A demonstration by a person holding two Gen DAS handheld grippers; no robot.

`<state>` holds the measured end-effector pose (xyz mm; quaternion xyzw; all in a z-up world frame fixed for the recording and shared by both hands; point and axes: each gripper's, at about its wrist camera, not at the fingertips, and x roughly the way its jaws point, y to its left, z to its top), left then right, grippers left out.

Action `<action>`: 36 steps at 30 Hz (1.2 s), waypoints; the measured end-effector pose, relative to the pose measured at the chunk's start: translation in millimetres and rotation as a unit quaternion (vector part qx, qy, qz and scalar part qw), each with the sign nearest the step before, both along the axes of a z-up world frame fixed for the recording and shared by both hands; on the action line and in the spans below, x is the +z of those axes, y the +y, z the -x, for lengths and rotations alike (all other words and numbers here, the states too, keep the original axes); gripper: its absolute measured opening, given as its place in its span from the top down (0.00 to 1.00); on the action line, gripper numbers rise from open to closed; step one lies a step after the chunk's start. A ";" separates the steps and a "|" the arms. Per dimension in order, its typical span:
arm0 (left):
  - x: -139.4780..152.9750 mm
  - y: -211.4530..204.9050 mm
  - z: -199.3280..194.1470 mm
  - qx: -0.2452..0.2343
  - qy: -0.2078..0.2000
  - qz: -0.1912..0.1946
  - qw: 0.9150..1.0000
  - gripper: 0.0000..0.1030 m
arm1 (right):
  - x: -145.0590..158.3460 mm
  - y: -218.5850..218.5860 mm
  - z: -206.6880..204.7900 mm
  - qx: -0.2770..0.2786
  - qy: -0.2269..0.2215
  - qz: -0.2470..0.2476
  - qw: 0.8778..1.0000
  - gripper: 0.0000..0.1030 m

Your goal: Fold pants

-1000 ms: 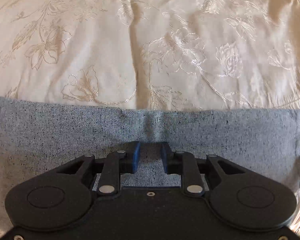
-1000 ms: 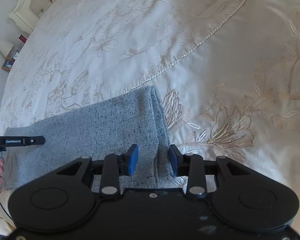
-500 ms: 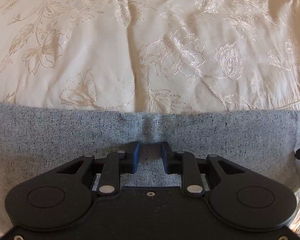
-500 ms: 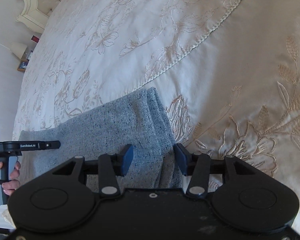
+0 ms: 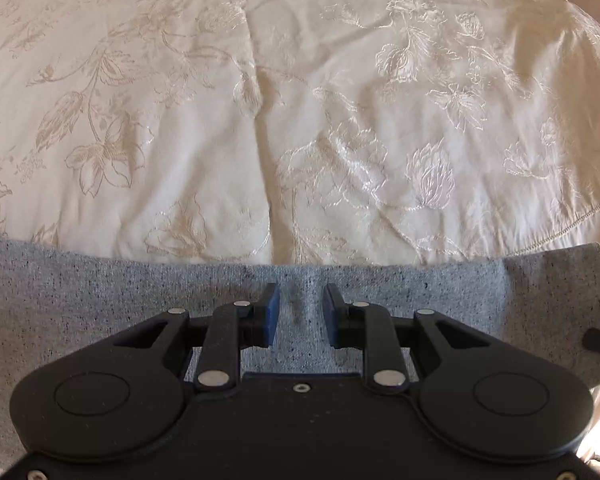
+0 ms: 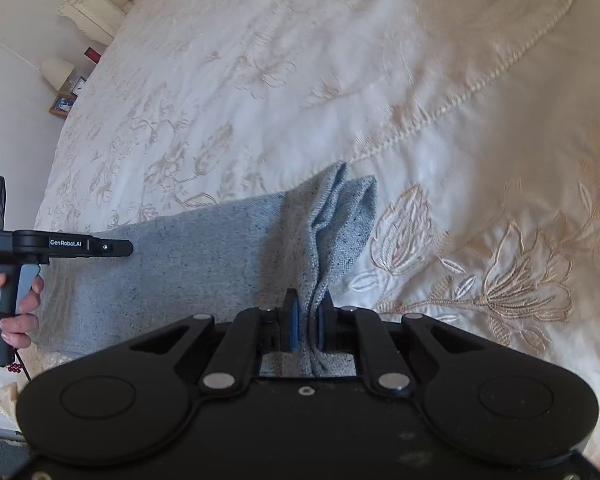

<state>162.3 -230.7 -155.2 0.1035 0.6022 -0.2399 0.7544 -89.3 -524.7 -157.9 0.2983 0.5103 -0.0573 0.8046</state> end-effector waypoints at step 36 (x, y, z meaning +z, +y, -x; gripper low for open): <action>4.0 96.3 53.6 0.027 0.042 0.037 0.998 0.71 | 88.6 85.2 -18.3 -0.056 -0.055 0.057 0.995 0.91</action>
